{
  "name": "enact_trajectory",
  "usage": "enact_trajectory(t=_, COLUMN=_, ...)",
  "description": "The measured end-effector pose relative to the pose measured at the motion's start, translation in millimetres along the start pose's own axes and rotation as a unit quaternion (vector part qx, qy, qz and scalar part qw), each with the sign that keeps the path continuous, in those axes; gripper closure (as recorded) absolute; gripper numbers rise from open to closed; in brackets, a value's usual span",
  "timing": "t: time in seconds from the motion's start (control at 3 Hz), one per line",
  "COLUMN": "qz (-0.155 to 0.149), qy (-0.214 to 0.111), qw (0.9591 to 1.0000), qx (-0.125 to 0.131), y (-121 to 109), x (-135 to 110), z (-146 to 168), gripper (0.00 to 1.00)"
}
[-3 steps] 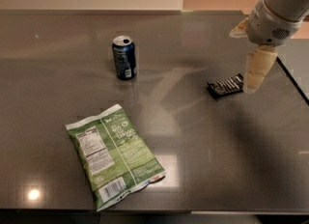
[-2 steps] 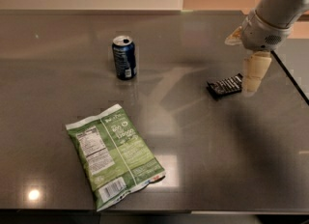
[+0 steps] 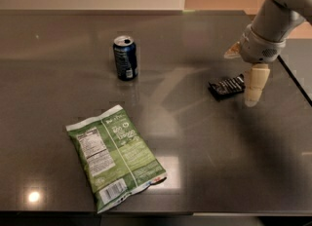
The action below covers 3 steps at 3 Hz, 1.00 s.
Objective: Pick rxbar chocolate
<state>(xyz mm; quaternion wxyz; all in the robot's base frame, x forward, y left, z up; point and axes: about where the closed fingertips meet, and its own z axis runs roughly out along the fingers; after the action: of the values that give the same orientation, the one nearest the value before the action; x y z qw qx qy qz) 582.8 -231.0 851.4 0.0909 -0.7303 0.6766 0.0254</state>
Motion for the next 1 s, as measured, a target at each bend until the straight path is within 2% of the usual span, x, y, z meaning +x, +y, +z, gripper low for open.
enact_trajectory(t=0.67, qz=-0.029, qy=0.015, qw=0.9995, qx=-0.003, y=5.0, x=3.7, z=28.1, gripper=0.0)
enact_trajectory(t=1.0, qz=-0.034, qy=0.022, qw=0.9992, qx=-0.007, y=7.0, x=6.6, z=36.2, gripper=0.18)
